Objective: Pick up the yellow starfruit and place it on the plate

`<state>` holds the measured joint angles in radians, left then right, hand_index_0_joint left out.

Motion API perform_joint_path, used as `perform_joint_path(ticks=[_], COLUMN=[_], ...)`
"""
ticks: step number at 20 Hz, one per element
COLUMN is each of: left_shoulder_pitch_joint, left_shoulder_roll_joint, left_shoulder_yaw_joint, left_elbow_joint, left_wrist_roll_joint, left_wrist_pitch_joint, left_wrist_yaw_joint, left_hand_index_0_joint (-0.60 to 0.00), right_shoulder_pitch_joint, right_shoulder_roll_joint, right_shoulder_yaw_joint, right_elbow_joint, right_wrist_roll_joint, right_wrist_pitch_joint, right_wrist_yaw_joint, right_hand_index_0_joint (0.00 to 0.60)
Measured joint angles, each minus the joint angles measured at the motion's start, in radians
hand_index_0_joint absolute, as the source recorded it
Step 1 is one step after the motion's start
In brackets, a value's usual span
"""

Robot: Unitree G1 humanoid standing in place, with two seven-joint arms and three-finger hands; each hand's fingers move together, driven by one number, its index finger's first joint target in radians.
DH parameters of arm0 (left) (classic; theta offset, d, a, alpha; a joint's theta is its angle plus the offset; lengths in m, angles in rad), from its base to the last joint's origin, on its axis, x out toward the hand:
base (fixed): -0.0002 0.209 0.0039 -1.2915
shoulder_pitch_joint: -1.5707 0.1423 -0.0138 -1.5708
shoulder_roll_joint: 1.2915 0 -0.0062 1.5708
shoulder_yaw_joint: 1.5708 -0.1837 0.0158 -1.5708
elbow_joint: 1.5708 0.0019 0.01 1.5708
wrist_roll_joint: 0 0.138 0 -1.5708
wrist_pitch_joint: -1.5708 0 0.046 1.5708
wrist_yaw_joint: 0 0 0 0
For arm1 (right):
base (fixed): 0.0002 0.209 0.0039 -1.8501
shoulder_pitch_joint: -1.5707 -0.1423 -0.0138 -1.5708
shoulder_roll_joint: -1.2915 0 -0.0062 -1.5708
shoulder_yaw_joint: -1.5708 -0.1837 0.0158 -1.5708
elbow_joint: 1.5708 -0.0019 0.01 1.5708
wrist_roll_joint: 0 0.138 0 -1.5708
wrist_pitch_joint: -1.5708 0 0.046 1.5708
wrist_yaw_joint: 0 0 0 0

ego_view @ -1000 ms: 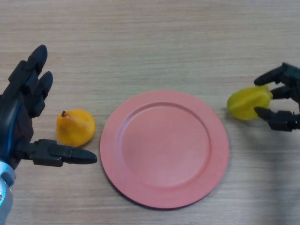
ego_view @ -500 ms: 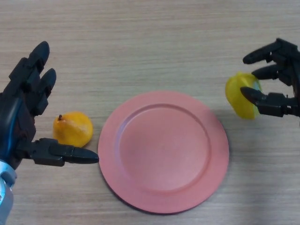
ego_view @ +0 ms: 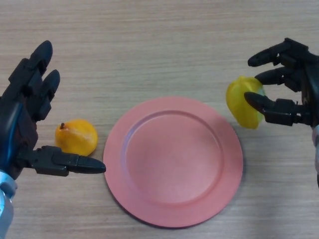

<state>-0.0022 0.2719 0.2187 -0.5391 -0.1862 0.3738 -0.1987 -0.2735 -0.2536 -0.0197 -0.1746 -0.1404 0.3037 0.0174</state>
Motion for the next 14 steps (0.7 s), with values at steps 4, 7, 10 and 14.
perform_joint_path(ticks=[4,7,10,14], left_shoulder_pitch_joint=[0.003,0.010,0.018,0.023], left_shoulder_roll_joint=[0.000,0.000,0.000,-0.003], left_shoulder_yaw_joint=[0.000,0.000,0.004,0.003], left_elbow_joint=[0.000,0.000,0.000,-0.004], left_wrist_roll_joint=[0.000,0.000,0.001,0.002], left_wrist_pitch_joint=[0.000,0.000,0.000,0.001], left_wrist_yaw_joint=[-0.001,-0.002,-0.003,-0.004], left_hand_index_0_joint=[0.000,0.000,0.000,0.000], right_shoulder_pitch_joint=[0.072,0.091,0.085,0.067], right_shoulder_roll_joint=[-0.018,-0.055,-0.159,-0.162], right_shoulder_yaw_joint=[-0.018,-0.060,-0.081,-0.054], right_elbow_joint=[-0.007,0.045,0.320,0.475], right_wrist_roll_joint=[0.000,-0.057,-0.540,-0.685], right_wrist_pitch_joint=[-0.041,-0.140,-0.613,-0.666], right_wrist_yaw_joint=[0.054,0.077,0.071,0.013], right_hand_index_0_joint=[0.600,0.600,0.600,0.600])
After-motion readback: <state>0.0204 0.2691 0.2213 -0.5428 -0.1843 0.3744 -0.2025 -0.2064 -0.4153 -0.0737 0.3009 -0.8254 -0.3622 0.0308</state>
